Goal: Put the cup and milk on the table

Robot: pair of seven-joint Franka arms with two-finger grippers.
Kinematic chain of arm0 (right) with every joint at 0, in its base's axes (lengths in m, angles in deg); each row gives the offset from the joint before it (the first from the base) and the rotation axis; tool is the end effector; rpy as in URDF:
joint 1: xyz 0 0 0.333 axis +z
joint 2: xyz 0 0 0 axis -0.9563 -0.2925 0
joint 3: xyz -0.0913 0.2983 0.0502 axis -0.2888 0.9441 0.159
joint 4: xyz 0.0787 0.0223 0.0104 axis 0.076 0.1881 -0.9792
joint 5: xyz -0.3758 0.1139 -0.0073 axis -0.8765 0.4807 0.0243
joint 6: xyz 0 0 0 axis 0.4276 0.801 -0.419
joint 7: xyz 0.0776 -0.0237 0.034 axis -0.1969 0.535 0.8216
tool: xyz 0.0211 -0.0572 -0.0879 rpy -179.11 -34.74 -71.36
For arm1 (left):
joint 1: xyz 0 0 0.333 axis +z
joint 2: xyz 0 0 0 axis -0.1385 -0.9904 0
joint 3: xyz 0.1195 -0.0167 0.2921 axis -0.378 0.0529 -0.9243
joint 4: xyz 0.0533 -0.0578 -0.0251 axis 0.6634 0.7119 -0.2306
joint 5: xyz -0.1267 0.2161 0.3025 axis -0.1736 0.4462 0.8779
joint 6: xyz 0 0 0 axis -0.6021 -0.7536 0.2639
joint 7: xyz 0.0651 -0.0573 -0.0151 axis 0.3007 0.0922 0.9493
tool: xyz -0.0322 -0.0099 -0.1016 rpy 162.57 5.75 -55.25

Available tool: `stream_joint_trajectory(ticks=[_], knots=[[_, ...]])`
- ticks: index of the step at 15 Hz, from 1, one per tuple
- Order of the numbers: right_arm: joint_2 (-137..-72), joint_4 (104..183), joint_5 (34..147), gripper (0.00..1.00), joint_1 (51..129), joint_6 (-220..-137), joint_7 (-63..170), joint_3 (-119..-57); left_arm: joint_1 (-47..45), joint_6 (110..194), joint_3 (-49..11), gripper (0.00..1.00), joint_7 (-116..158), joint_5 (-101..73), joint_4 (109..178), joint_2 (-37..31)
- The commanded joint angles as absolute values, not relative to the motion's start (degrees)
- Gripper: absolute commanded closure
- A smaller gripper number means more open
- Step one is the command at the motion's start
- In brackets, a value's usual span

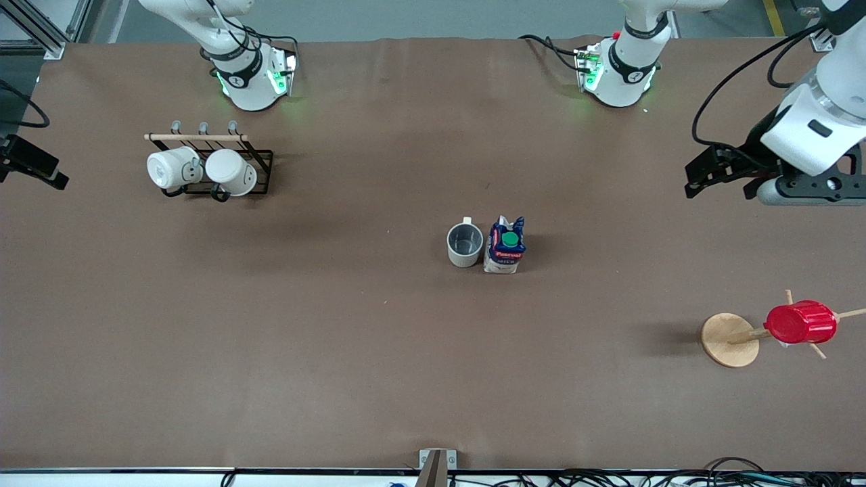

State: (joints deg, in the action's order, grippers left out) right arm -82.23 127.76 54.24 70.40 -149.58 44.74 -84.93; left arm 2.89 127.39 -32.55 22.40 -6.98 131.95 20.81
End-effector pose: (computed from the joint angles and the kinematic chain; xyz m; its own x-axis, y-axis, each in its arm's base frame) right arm 0.5537 -0.0456 0.6621 0.9880 -0.1509 0.0317 -0.1506 -0.9885 -0.0122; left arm 0.5599 -0.0991 0.6279 0.9987 -0.0268 0.0440 -0.0290 -0.9984 0.0494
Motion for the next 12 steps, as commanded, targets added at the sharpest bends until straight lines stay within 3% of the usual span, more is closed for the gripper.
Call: stream_joint_trajectory(ticks=[1,12], knots=[[-81.1,128.6,53.7,0.00,70.4,-149.6,45.3,-84.9,1.3,127.3,-34.8,0.00,20.4,-8.1,135.2,23.3],[-81.2,128.6,53.7,0.00,70.3,-149.6,46.1,-85.1,0.8,127.7,-34.4,0.00,21.9,-6.4,135.4,23.1]])
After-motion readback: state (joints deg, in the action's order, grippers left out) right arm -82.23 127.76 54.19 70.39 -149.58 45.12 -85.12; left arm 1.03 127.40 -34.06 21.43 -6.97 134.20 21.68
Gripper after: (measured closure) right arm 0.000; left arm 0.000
